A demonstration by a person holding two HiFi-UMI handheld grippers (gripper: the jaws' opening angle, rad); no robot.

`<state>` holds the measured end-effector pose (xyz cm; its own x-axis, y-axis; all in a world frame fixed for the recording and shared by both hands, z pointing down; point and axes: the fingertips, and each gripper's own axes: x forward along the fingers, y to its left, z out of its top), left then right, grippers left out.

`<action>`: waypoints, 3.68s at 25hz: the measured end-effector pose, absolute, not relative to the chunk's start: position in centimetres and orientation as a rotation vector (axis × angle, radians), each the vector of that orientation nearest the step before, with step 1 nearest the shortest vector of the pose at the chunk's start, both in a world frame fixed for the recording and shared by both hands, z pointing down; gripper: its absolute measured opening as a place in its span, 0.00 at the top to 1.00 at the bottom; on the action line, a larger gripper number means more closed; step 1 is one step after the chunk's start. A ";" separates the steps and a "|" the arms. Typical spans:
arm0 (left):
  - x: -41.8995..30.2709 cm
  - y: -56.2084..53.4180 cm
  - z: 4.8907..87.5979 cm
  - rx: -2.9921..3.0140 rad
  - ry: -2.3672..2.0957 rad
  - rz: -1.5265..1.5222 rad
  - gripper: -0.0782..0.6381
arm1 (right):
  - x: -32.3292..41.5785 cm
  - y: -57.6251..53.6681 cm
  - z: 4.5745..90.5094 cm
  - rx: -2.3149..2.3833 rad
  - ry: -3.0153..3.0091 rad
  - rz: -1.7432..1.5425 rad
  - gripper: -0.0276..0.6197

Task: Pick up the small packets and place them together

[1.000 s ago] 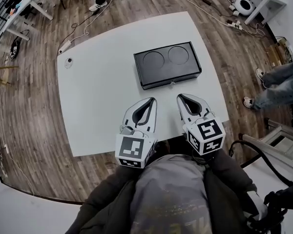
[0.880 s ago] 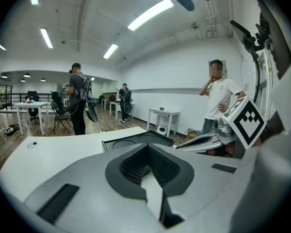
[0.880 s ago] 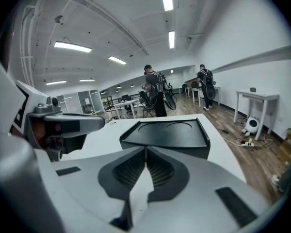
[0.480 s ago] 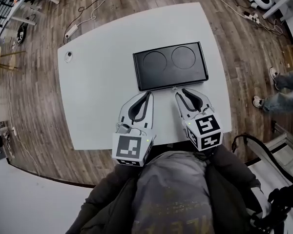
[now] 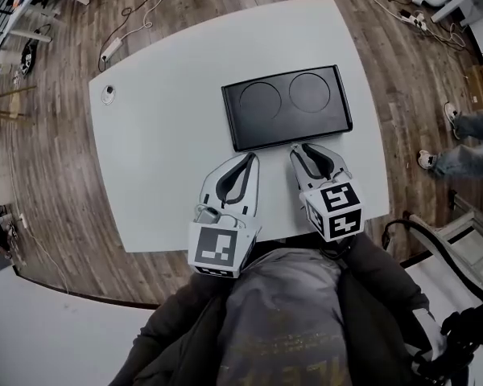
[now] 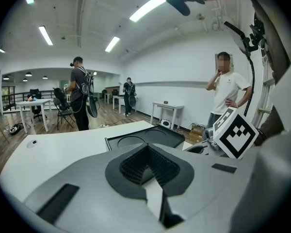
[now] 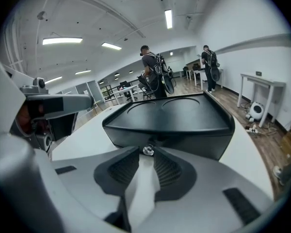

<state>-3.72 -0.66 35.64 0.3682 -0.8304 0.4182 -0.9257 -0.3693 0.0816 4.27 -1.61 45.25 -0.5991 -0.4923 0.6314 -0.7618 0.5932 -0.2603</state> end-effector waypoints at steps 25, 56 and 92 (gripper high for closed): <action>-5.0 -1.6 37.3 2.320 -1.461 0.451 0.89 | 3.8 -2.6 46.7 1.092 -2.231 0.798 0.84; -3.7 0.4 37.4 2.341 -1.439 0.458 0.89 | 4.4 -0.1 46.8 1.080 -2.250 0.783 0.85; -3.0 1.7 37.3 2.379 -1.371 0.478 0.89 | 4.9 2.2 46.7 1.111 -2.244 0.779 0.84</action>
